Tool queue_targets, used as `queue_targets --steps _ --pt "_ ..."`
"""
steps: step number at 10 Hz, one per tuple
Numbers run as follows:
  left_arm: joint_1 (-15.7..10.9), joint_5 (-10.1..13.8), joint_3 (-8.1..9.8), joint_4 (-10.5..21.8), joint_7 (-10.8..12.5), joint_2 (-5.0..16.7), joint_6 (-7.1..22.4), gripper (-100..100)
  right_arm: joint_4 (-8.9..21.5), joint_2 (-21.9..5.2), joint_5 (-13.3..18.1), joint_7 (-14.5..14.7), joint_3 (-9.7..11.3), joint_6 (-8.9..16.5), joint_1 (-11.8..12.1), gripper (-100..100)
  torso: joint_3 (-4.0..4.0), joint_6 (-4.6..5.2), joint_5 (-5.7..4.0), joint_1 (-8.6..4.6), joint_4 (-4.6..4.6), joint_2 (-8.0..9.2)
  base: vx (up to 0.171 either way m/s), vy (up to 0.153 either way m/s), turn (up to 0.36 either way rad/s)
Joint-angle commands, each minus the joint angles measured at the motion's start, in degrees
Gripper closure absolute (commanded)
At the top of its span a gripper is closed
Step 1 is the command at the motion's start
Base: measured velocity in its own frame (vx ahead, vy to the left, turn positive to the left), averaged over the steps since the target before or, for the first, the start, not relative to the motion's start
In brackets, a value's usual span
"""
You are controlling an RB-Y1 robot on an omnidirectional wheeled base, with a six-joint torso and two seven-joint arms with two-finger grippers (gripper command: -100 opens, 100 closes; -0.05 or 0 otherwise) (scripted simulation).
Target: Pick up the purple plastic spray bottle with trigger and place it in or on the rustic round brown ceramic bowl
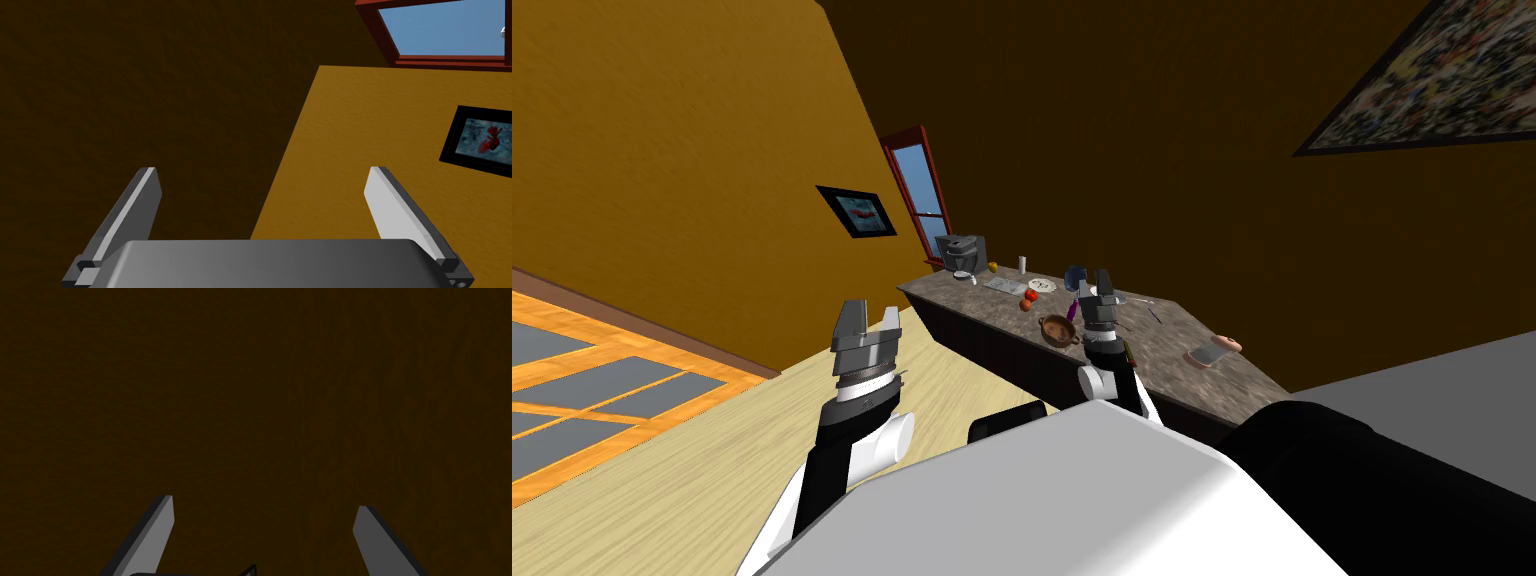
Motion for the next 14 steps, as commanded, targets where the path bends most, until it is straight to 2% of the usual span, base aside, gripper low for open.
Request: queue_targets --steps 1,5,11,12,14 --pt "0.0 0.0 0.0 0.0 0.0 0.0 0.0 0 1.0 -2.6 0.4 0.7 -1.0 1.4 0.2 -100 0.0 0.0 0.0 0.0 0.0 0.0 0.019 0.042 -0.049" --pt "0.0 0.0 -0.01 0.0 0.0 0.0 0.0 0 4.5 -7.0 1.6 3.0 -4.3 6.1 1.0 -100 -0.07 0.0 0.08 0.36 -0.03 -0.11 0.031 0.094 -0.054" --pt "0.0 0.0 -0.01 0.0 0.0 0.0 0.0 0 11.8 -13.5 4.2 7.6 -11.2 15.7 2.6 -100 -0.13 0.0 0.1 0.43 -0.05 -0.21 0.046 0.124 -0.067" --pt "0.0 0.0 -0.01 0.0 0.0 0.0 0.0 0 11.8 -13.5 4.2 7.6 -11.2 15.7 2.6 -100 -0.08 0.02 0.11 0.48 -0.04 -0.13 0.017 0.099 -0.028" --pt "0.0 0.0 -0.01 0.0 0.0 0.0 0.0 0 14.3 -15.5 5.0 9.0 -13.4 18.8 3.1 -100 -0.07 -0.01 0.07 0.3 -0.03 -0.11 0.026 0.083 -0.031"
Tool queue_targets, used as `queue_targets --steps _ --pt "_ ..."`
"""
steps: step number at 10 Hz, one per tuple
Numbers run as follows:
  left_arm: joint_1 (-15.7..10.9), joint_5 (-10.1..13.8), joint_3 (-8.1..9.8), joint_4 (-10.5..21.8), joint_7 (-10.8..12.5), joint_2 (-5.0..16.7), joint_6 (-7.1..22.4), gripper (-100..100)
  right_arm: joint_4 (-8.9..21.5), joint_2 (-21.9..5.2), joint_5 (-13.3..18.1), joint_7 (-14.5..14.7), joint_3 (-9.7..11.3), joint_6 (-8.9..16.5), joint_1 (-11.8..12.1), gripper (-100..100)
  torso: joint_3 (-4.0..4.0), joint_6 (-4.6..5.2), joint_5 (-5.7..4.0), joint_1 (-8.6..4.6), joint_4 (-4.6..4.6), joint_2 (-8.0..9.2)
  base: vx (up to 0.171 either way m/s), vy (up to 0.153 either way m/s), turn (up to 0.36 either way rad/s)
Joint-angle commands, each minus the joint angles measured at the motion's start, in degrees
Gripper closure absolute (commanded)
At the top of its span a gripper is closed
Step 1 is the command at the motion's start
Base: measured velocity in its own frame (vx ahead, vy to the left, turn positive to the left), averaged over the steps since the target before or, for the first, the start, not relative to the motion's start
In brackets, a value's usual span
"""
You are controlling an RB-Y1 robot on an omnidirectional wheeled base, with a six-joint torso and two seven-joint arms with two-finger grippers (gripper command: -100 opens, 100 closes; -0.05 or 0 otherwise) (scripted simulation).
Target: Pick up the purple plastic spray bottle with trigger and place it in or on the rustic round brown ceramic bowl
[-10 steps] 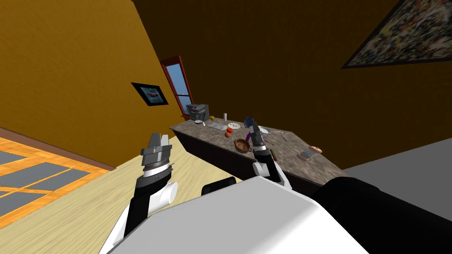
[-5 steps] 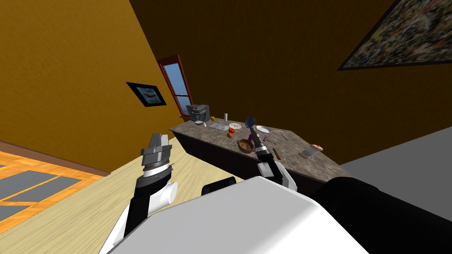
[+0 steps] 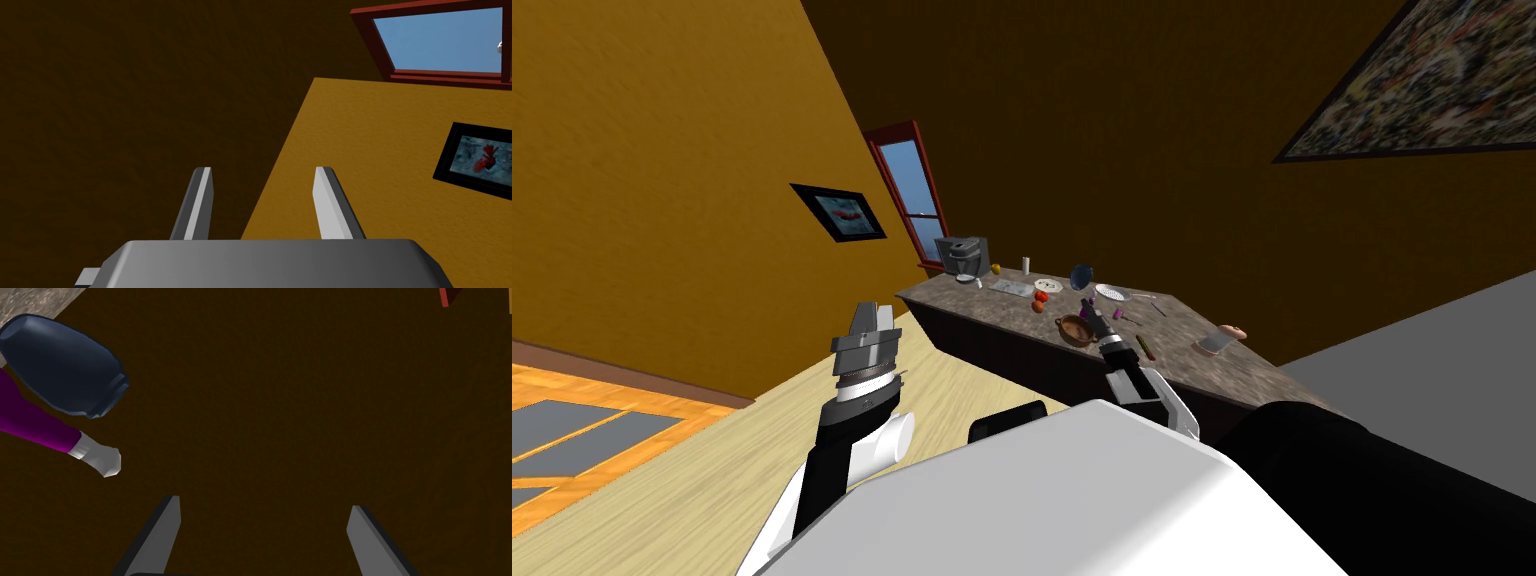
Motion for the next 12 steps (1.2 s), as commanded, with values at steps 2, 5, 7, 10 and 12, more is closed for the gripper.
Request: queue_targets --steps 2,5,7,10,12 --pt "0.0 0.0 0.0 0.0 0.0 0.0 0.0 0 3.3 -2.7 0.9 1.6 -3.0 3.9 0.4 -100 -0.03 -0.01 0.0 0.03 -0.01 -0.05 0.053 0.106 -0.049" --pt "0.0 0.0 0.0 0.0 0.0 0.0 0.0 0 6.4 -5.2 1.9 3.3 -5.6 7.4 1.0 -100 0.0 -0.01 0.01 0.03 0.0 0.0 0.023 0.095 -0.025" --pt "0.0 0.0 0.0 0.0 0.0 0.0 0.0 0 8.1 -6.7 2.5 4.2 -7.0 9.4 1.4 -100 0.02 -0.01 0.0 -0.04 0.01 0.04 0.023 0.068 -0.003" --pt "0.0 0.0 0.0 0.0 0.0 0.0 0.0 0 11.3 -9.6 3.6 5.6 -9.4 12.7 2.1 -100 -0.01 -0.02 -0.03 -0.16 0.0 -0.01 0.033 0.053 0.034" --pt "0.0 0.0 0.0 0.0 0.0 0.0 0.0 0 12.8 -10.9 4.2 6.1 -10.4 14.2 2.6 -100 -0.05 -0.02 -0.03 -0.18 -0.02 -0.09 0.051 0.04 0.074"
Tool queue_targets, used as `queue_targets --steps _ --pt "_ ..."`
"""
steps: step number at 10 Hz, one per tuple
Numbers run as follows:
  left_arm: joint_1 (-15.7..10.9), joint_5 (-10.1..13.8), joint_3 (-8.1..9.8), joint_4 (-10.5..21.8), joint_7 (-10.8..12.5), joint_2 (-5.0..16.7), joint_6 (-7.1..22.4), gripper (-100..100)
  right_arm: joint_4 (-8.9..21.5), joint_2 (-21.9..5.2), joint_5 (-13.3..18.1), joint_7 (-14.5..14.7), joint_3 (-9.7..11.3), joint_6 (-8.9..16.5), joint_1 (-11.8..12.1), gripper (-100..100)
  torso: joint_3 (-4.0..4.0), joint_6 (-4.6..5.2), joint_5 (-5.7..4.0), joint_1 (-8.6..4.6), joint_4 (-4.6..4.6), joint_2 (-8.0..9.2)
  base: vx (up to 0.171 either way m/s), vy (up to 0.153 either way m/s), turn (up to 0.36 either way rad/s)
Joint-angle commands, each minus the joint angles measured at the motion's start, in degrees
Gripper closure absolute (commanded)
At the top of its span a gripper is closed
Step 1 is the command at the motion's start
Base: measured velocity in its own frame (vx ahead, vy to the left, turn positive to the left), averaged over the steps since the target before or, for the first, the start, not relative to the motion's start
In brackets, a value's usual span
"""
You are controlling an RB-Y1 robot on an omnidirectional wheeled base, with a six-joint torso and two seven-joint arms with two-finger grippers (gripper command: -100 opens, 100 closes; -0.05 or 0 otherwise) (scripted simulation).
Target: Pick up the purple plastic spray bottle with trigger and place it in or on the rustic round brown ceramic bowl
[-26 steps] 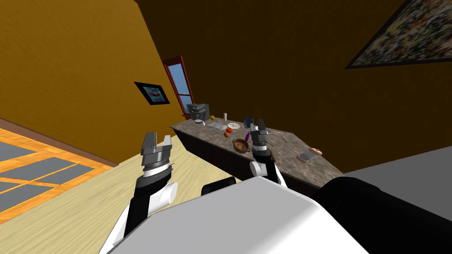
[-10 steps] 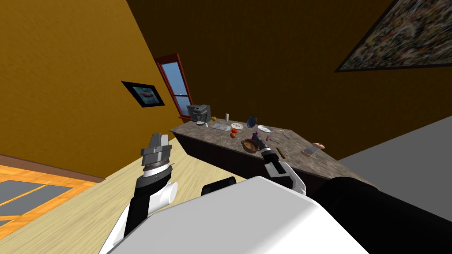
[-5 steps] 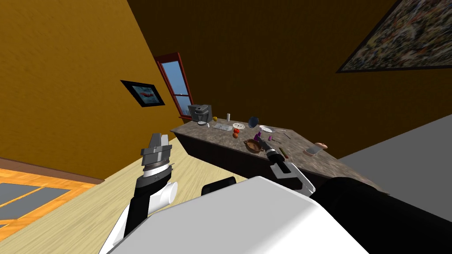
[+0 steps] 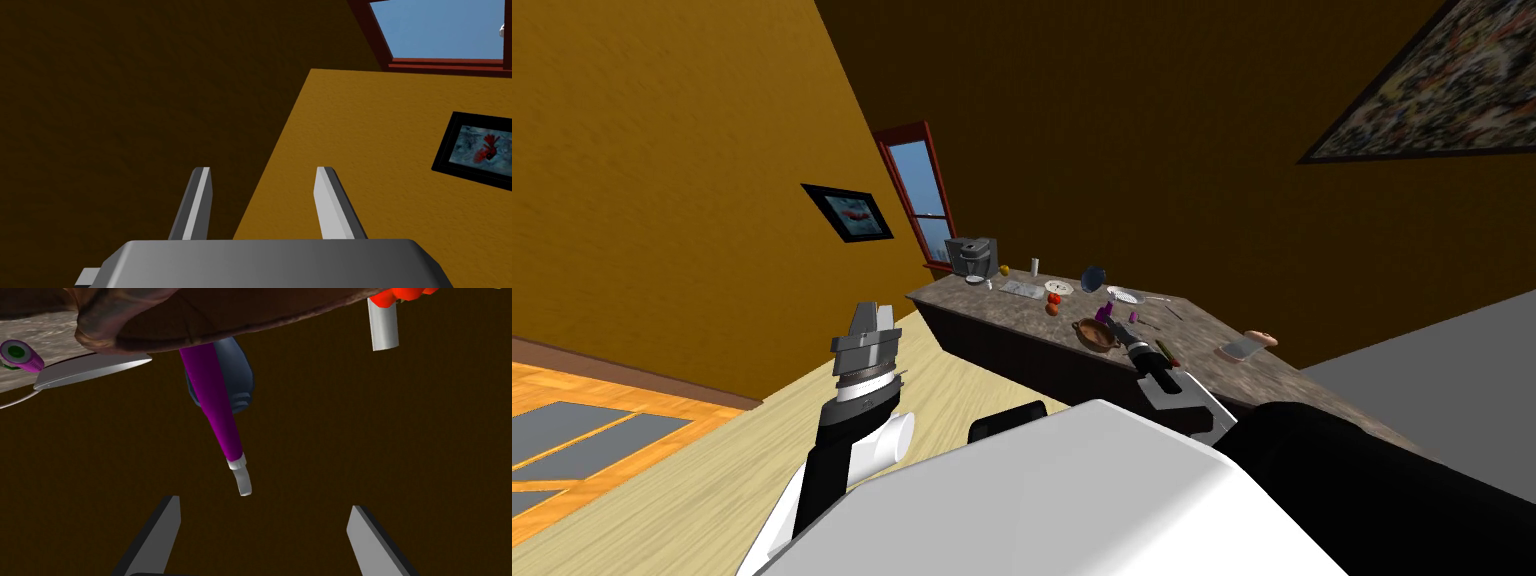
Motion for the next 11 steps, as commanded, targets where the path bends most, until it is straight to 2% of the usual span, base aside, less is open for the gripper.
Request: queue_targets --steps 1,2,5,8,9,10,11 --pt "0.0 0.0 0.0 0.0 0.0 0.0 0.0 0 1.1 -1.1 0.6 0.5 -0.7 1.8 0.2 -100 0.0 0.0 0.0 0.0 0.0 0.0 0.045 0.018 0.067" --pt "0.0 0.0 0.0 0.0 0.0 0.0 0.0 0 2.5 -2.3 1.2 1.0 -1.7 3.3 0.8 -100 0.0 0.0 -0.01 -0.05 0.0 0.0 0.075 0.017 0.139" --pt "0.0 0.0 0.0 0.0 0.0 0.0 0.0 0 4.7 -4.0 2.2 1.7 -2.9 5.5 1.7 -100 -0.06 -0.01 -0.03 -0.11 -0.02 -0.1 0.069 0.005 0.129" --pt "0.0 0.0 0.0 0.0 0.0 0.0 0.0 0 8.0 -6.0 3.8 2.5 -4.5 8.7 3.4 -100 -0.1 -0.02 -0.05 -0.18 -0.04 -0.18 0.093 -0.018 0.209" --pt "0.0 0.0 0.01 0.0 0.0 0.0 0.0 0 8.7 -6.3 4.1 2.7 -4.8 9.4 3.8 -100 -0.12 -0.01 -0.06 -0.26 -0.05 -0.21 0.091 -0.045 0.141" --pt "0.0 0.0 0.01 0.0 0.0 0.0 0.0 0 8.0 -6.2 3.8 2.5 -4.6 8.9 3.6 -100 -0.11 0.0 -0.07 -0.27 -0.04 -0.19 0.037 -0.021 0.026" --pt "0.0 0.0 0.01 0.0 0.0 0.0 0.0 0 8.1 -6.3 3.8 2.5 -4.7 9.2 3.6 0 -0.03 0.02 -0.05 -0.18 -0.01 -0.03 0.008 -0.005 -0.002"
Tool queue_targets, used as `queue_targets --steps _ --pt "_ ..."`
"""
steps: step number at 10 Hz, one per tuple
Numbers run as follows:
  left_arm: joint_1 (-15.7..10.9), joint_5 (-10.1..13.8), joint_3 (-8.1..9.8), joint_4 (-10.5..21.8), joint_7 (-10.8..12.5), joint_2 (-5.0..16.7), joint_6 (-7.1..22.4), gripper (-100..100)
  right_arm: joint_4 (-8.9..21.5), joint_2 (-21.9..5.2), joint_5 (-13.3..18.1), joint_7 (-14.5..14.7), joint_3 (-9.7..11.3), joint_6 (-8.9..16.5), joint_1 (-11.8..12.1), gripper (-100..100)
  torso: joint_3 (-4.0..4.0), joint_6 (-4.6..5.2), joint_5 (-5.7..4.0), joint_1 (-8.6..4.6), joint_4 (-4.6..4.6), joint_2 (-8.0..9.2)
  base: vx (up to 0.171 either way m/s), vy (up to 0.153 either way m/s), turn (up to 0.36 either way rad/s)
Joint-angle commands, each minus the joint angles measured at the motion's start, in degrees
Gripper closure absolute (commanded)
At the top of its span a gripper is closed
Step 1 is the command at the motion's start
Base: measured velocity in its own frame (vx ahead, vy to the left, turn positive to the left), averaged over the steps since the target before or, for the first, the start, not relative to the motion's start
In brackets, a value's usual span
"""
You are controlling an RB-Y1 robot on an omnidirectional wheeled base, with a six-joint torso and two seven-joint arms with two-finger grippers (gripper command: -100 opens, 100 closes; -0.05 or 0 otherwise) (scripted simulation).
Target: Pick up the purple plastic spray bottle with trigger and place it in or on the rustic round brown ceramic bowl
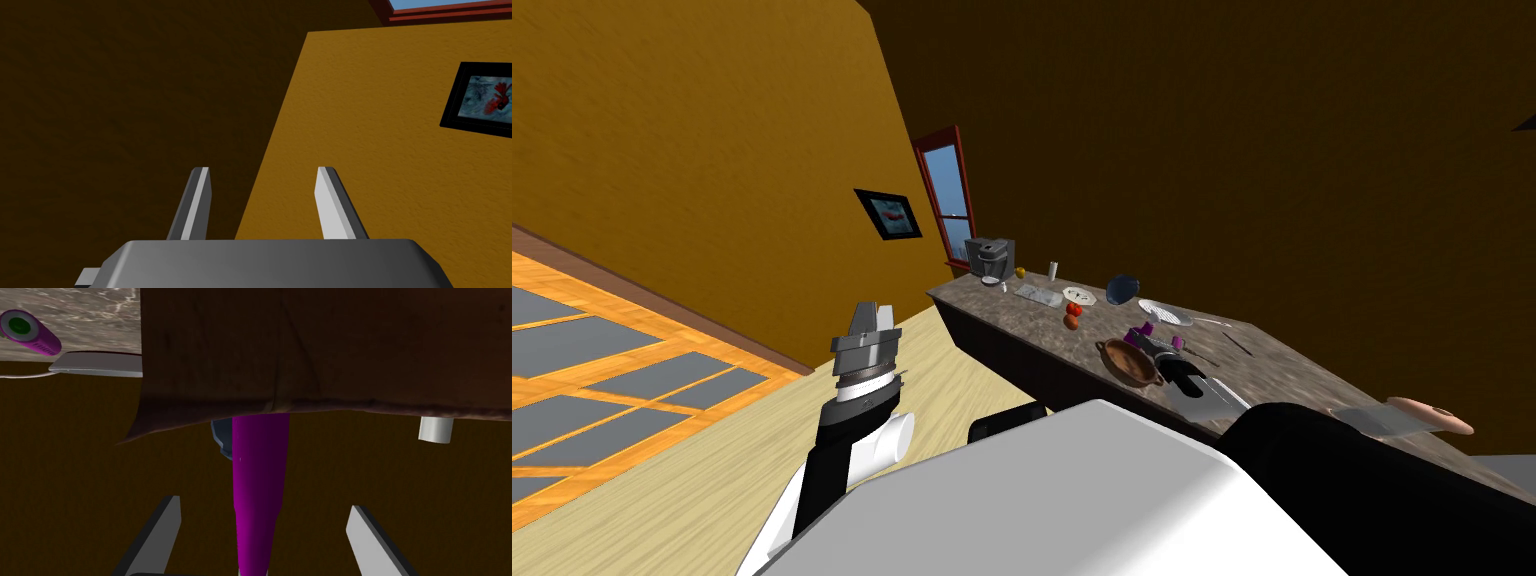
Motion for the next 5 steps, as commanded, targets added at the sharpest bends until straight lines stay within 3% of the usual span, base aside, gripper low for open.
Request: queue_targets --steps 1,2,5 --pt "0.0 0.0 0.0 0.0 0.0 0.0 0.0 0 0.0 0.0 0.0 0.0 0.0 0.0 0.0 -100 0.0 0.0 0.0 0.0 0.0 0.0 0.0 0.0 0.0" --pt "0.0 0.0 0.0 0.0 0.0 0.0 0.0 0 0.0 0.0 0.0 0.0 0.0 0.0 0.0 100 0.03 0.0 0.01 0.03 0.01 0.05 0.0 0.0 0.0" --pt "0.0 0.0 0.0 0.0 0.0 0.0 0.0 0 0.0 0.0 0.0 0.0 0.0 0.0 0.0 100 0.05 -0.02 -0.01 0.04 0.02 0.08 0.0 0.0 0.0"
